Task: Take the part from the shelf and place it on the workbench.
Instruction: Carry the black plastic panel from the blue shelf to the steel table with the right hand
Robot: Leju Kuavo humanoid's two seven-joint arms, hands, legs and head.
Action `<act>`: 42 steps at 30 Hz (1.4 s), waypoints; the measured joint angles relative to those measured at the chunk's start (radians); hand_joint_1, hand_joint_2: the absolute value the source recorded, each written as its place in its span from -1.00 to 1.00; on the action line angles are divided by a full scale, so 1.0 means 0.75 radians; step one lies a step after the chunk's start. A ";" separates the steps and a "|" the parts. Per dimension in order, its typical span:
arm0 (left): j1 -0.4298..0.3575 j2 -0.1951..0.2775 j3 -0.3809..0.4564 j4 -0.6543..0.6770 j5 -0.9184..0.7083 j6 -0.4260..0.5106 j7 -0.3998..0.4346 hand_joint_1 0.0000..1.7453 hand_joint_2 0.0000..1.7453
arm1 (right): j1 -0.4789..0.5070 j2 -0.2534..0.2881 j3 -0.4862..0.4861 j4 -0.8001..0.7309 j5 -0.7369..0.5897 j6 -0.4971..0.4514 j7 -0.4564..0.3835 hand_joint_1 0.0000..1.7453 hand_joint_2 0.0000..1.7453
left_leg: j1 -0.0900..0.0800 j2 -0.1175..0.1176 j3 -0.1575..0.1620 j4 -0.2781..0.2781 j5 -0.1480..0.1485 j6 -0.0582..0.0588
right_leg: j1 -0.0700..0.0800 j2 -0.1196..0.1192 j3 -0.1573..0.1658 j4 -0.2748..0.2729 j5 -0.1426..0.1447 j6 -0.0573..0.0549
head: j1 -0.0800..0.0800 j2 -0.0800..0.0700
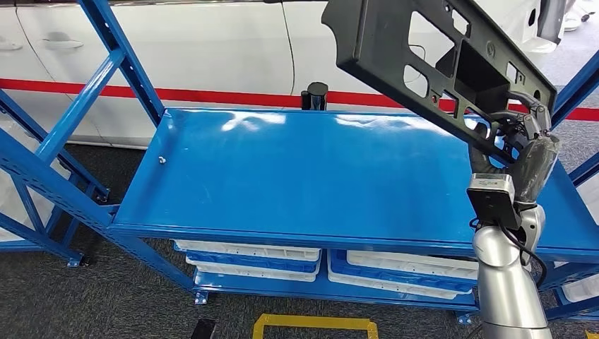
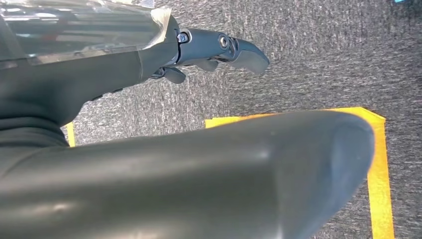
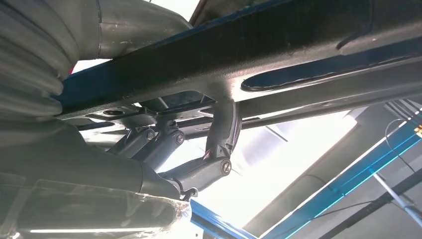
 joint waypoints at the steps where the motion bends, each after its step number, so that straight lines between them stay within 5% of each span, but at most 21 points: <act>1: -0.001 0.000 0.000 0.000 0.000 0.000 0.000 -1.00 -1.00 | 0.000 0.000 0.000 0.000 0.000 0.000 0.000 1.00 1.00 | 0.001 0.001 0.047 -0.096 0.042 0.003 | 0.001 0.001 0.001 0.000 -0.002 0.002 | 0.000 0.000; 3: -0.002 0.001 0.000 0.000 0.000 0.000 0.000 -1.00 -1.00 | -0.002 0.000 0.000 0.000 0.000 0.000 0.000 1.00 1.00 | -0.005 0.002 0.108 -0.219 0.076 0.010 | 0.006 0.002 -0.001 0.000 -0.003 0.012 | 0.002 0.000; 7: -0.002 0.001 0.000 0.000 0.000 0.000 0.000 -1.00 -1.00 | -0.002 -0.001 0.000 -0.001 0.000 0.000 0.000 1.00 1.00 | -0.013 0.000 0.118 -0.253 0.079 0.043 | 0.008 -0.001 -0.016 0.012 -0.012 0.042 | 0.004 0.000; 9: -0.003 0.000 0.000 0.000 0.000 0.000 0.000 -1.00 -1.00 | -0.003 -0.003 0.000 -0.001 0.000 0.000 0.000 1.00 1.00 | -0.011 0.000 0.123 -0.264 0.087 0.063 | 0.009 -0.003 -0.068 0.117 -0.065 0.034 | 0.008 0.000; 11: -0.003 -0.001 0.001 0.000 0.000 0.000 0.000 -1.00 -1.00 | -0.001 -0.004 0.000 0.000 0.000 0.000 0.000 1.00 1.00 | -0.017 0.001 0.122 -0.265 0.087 0.071 | 0.013 -0.003 -0.155 0.301 -0.136 0.022 | 0.011 0.000; 13: -0.002 -0.001 0.001 0.000 0.000 0.000 0.000 -1.00 -1.00 | 0.003 -0.004 0.000 0.000 -0.001 0.000 0.000 1.00 1.00 | -0.022 0.000 0.121 -0.264 0.087 0.073 | 0.014 -0.003 -0.196 0.383 -0.147 0.031 | 0.011 0.000; 16: -0.002 -0.001 0.001 0.000 0.003 0.007 -0.010 -1.00 -1.00 | 0.001 -0.005 0.000 0.000 0.002 0.010 0.001 1.00 1.00 | -0.024 -0.002 0.121 -0.257 0.087 0.070 | 0.014 -0.004 -0.080 0.156 -0.050 0.058 | 0.012 0.000; 18: -0.006 -0.001 0.002 0.000 0.008 0.019 -0.020 -1.00 -1.00 | -0.004 -0.008 0.002 0.001 0.005 0.022 0.003 1.00 1.00 | -0.029 -0.004 0.118 -0.250 0.086 0.063 | 0.022 -0.002 -0.009 0.030 -0.005 0.053 | 0.012 0.000; 20: -0.010 -0.001 0.002 0.000 0.013 0.025 -0.024 -1.00 -1.00 | -0.009 -0.009 0.004 0.005 0.006 0.027 0.004 1.00 1.00 | -0.034 -0.007 0.113 -0.245 0.088 0.055 | 0.027 0.002 -0.005 0.017 0.002 0.040 | 0.012 0.000; 23: -0.013 0.001 0.003 0.000 0.016 0.026 -0.030 -1.00 -1.00 | -0.016 -0.006 0.010 0.012 0.007 0.030 0.005 1.00 1.00 | -0.030 -0.006 0.091 -0.199 0.049 0.035 | 0.008 0.001 -0.012 0.008 0.007 0.014 | 0.010 0.000; 27: -0.014 0.003 0.003 0.000 0.015 0.024 -0.058 -1.00 -1.00 | -0.025 0.001 0.020 0.023 0.008 0.035 0.004 1.00 1.00 | -0.014 -0.004 -0.035 0.103 -0.118 0.006 | 0.008 -0.005 -0.029 0.006 0.016 -0.020 | 0.003 0.000; 29: -0.013 0.004 0.003 0.000 0.014 0.021 -0.065 -1.00 -1.00 | -0.025 0.004 0.025 0.028 0.009 0.035 0.004 1.00 1.00 | -0.007 -0.003 -0.053 0.156 -0.123 -0.001 | 0.008 -0.007 -0.034 0.007 0.020 -0.020 | 0.003 0.000; 31: -0.013 0.005 0.003 0.000 0.011 0.020 -0.069 -1.00 -1.00 | -0.025 0.006 0.031 0.033 0.010 0.035 0.004 1.00 1.00 | 0.000 -0.001 0.013 0.052 -0.057 -0.001 | 0.007 -0.007 -0.036 0.007 0.024 -0.016 | 0.003 0.000; 33: -0.016 0.007 0.003 0.000 0.009 0.018 -0.070 -1.00 -1.00 | -0.025 0.008 0.035 0.035 0.011 0.034 0.004 1.00 1.00 | 0.003 0.002 0.123 -0.135 0.010 0.004 | 0.009 -0.007 -0.036 0.008 0.029 -0.008 | 0.003 0.000; 35: -0.018 0.008 0.003 0.000 0.009 0.016 -0.070 -1.00 -1.00 | -0.025 0.008 0.035 0.035 0.011 0.033 0.004 1.00 1.00 | 0.000 0.002 0.181 -0.233 0.025 0.009 | 0.014 -0.007 -0.038 0.009 0.033 0.000 | 0.003 0.000; 42: -0.019 0.008 0.003 0.000 0.009 0.015 -0.070 -1.00 -1.00 | -0.026 0.008 0.035 0.035 0.012 0.033 0.004 1.00 1.00 | -0.002 0.001 0.185 -0.241 0.024 0.010 | 0.017 -0.007 -0.040 0.009 0.035 0.003 | 0.004 0.000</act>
